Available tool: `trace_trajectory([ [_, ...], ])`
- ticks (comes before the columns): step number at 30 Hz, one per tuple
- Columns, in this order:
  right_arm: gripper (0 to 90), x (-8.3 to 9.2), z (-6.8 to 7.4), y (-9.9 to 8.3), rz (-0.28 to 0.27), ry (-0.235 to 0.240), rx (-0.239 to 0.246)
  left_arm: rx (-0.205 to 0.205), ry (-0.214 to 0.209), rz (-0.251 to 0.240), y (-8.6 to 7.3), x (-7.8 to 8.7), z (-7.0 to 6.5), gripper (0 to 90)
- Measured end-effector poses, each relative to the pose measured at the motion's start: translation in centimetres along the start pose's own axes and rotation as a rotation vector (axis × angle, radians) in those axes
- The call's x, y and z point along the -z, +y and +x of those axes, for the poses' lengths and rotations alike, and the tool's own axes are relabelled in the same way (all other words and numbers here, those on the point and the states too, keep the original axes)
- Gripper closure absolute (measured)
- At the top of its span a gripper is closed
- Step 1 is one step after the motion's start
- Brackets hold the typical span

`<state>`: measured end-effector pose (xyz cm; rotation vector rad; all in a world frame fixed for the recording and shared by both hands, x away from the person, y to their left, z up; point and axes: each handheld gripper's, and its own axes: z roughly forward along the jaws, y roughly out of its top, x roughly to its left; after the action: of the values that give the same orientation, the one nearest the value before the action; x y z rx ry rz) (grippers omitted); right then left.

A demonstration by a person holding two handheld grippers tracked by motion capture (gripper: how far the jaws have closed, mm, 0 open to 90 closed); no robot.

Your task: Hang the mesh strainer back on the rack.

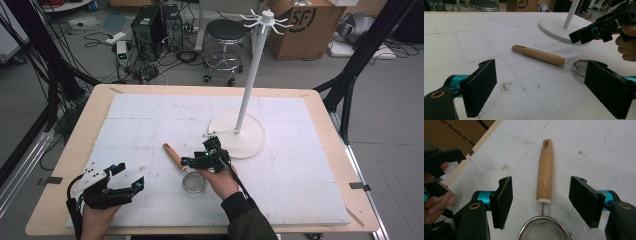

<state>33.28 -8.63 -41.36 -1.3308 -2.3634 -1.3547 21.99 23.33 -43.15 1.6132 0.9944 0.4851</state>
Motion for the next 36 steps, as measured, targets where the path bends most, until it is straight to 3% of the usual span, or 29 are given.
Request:
trace_trajectory([
  [9,38.6,-0.9,0.0,0.0,0.033,-0.007,0.004,-0.004,0.000,0.002,0.0,0.0,0.0,11.7],
  [14,43.4,-2.2,0.7,0.5,0.085,-0.029,0.036,-0.006,0.001,0.003,0.0,0.0,0.0,11.7],
  [25,51.4,-3.7,0.3,0.4,0.144,-0.047,0.017,-0.003,-0.001,-0.002,0.0,0.0,0.0,11.7],
  [36,57.0,-4.7,0.6,0.2,0.181,-0.063,0.062,-0.003,0.001,-0.002,0.1,0.0,0.1,11.7],
])
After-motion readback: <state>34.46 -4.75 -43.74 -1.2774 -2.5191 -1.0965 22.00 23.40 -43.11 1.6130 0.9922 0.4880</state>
